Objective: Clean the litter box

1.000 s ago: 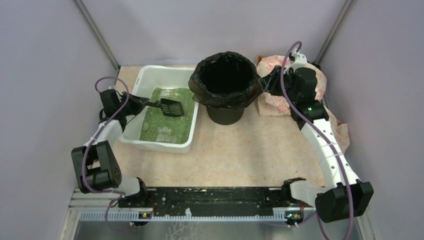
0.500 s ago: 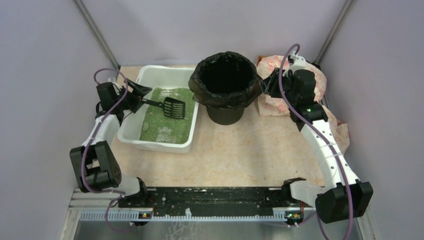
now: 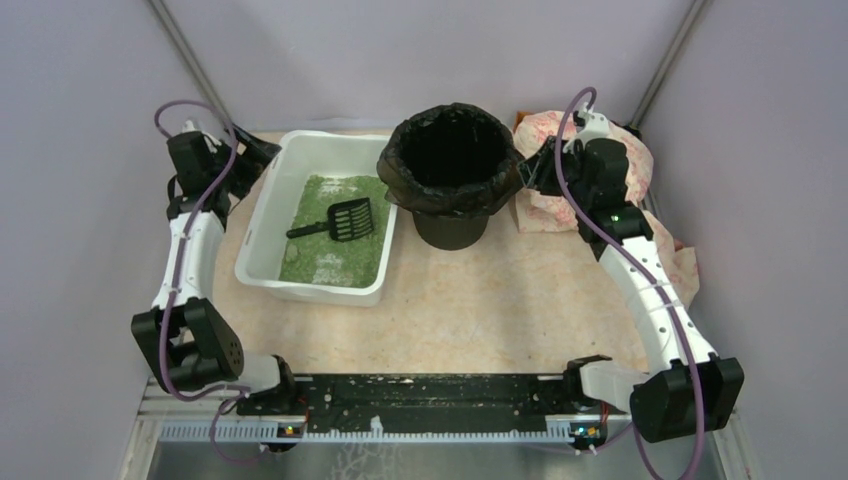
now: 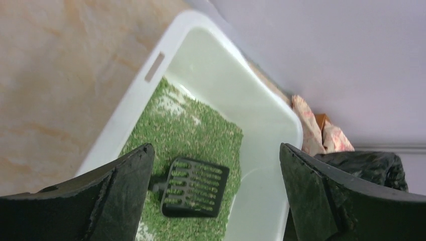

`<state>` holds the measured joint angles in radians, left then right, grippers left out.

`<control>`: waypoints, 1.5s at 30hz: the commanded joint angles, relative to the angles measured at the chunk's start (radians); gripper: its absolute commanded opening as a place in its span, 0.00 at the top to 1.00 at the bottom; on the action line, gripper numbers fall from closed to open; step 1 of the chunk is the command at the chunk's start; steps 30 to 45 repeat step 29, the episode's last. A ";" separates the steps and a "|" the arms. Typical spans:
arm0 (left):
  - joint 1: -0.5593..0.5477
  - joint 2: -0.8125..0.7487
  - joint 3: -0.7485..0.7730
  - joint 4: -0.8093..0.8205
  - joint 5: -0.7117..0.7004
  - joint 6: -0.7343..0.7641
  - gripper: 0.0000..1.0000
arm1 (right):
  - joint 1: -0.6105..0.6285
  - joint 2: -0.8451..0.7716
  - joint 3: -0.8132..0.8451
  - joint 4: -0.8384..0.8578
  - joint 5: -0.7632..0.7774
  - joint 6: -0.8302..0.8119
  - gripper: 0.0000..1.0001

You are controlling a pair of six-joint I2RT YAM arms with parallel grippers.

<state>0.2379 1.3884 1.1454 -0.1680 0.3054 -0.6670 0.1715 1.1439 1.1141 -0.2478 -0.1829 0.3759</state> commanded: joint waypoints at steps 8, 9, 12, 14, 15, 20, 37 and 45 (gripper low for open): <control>0.006 0.006 0.184 -0.101 0.023 -0.045 0.02 | -0.011 -0.017 0.009 0.093 -0.013 0.008 0.58; 0.006 0.001 0.176 -0.094 0.034 -0.053 0.02 | -0.011 -0.015 0.007 0.093 -0.017 0.009 0.58; 0.005 -0.018 0.155 -0.083 0.038 -0.048 0.02 | -0.011 -0.007 0.007 0.106 -0.031 0.020 0.58; 0.005 -0.026 0.142 -0.081 0.035 -0.039 0.04 | -0.012 -0.004 0.011 0.112 -0.035 0.024 0.58; 0.005 -0.028 0.138 -0.079 0.038 -0.037 0.05 | -0.011 -0.003 0.013 0.111 -0.035 0.024 0.58; 0.006 -0.032 0.115 -0.063 0.054 -0.046 0.05 | -0.011 -0.008 0.011 0.098 -0.029 0.022 0.58; 0.005 -0.034 0.105 -0.053 0.056 -0.016 0.06 | -0.011 -0.009 0.010 0.096 -0.027 0.024 0.58; 0.005 -0.034 0.105 -0.053 0.056 -0.016 0.06 | -0.011 -0.009 0.010 0.096 -0.027 0.024 0.58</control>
